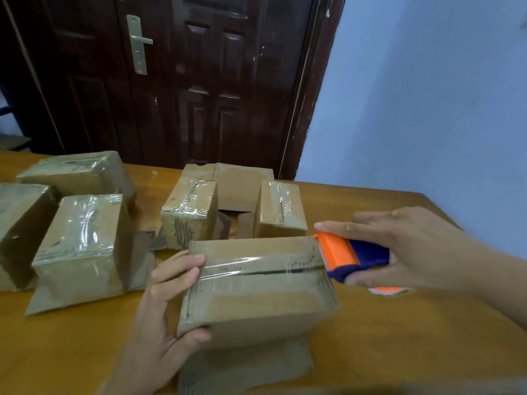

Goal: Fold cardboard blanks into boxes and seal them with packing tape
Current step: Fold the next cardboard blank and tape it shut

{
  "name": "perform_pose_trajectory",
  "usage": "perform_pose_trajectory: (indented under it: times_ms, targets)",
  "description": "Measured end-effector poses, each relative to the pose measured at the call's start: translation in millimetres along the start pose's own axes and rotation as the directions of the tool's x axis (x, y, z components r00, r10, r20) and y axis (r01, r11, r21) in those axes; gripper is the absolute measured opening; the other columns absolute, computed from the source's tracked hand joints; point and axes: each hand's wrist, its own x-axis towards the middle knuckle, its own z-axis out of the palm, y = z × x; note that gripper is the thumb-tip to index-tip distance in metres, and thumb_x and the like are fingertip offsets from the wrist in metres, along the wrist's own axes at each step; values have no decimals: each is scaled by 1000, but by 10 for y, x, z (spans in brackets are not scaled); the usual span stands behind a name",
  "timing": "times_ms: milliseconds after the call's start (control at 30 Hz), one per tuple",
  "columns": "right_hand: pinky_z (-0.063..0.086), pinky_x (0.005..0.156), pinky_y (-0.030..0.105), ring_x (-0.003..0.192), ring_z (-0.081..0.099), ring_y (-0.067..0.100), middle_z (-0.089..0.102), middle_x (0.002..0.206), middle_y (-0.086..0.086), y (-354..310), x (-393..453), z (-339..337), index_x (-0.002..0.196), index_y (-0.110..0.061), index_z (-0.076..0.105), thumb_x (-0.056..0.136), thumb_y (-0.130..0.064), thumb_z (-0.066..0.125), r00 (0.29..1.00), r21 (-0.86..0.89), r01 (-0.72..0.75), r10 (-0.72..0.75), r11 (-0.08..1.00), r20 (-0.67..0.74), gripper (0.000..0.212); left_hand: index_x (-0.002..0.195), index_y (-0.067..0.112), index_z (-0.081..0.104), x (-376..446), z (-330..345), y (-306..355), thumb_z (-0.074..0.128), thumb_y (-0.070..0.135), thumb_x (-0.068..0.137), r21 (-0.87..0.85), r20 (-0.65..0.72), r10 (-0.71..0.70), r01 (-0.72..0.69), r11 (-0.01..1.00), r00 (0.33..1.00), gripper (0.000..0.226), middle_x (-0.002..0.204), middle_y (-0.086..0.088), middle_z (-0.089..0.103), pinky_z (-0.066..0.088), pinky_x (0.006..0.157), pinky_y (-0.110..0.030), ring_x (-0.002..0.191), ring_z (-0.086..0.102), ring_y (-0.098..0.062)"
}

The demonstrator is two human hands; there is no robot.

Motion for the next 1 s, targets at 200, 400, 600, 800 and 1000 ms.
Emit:
perform_pose_trajectory:
  times_ms: [200, 400, 600, 800, 1000]
  targets:
    - [36, 68, 14, 92, 53, -6, 48, 98, -41, 19, 37, 372, 156, -63, 19, 86, -89, 44, 998, 208, 39, -27, 977, -61, 79, 135, 3, 51, -28, -107, 40, 55, 63, 99, -5, 77, -156, 157, 988, 985, 70, 153, -7, 51, 43, 113, -34, 143, 49, -27]
    - [33, 64, 12, 87, 52, -8, 46, 92, -39, 30, 39, 469, 158, -57, 23, 89, -85, 48, 991, 216, 48, -20, 975, -133, 79, 164, 24, 30, 358, -349, 356, 36, 77, 97, 505, 290, -196, 24, 863, 937, 85, 172, 5, 28, 26, 123, -63, 161, 17, -28]
    - [37, 65, 13, 88, 54, -4, 53, 97, -32, 26, 81, 481, 157, -64, 12, 86, -92, 37, 985, 135, 96, -74, 986, -157, 81, 159, 32, -30, 1103, 271, 884, 3, 105, 71, 692, 622, -509, -112, 713, 595, 119, 169, 5, -33, 1, 132, -49, 160, -18, -21]
    - [36, 68, 13, 90, 52, -7, 46, 95, -40, 95, 68, 538, 158, -60, 14, 86, -90, 41, 986, 207, 93, -61, 974, -156, 82, 163, 38, -19, 1097, 553, 658, 1, 101, 75, 633, 696, -464, -163, 757, 548, 110, 173, 14, 2, 17, 126, -45, 153, 17, -15]
    - [39, 72, 12, 97, 55, -4, 59, 112, -31, 209, 32, 712, 158, -59, 16, 88, -85, 48, 983, 274, 104, -58, 956, -173, 81, 159, 42, -27, 1111, 537, 636, 7, 106, 69, 593, 732, -449, -154, 790, 512, 115, 172, 18, -6, 14, 126, -44, 151, 12, -11]
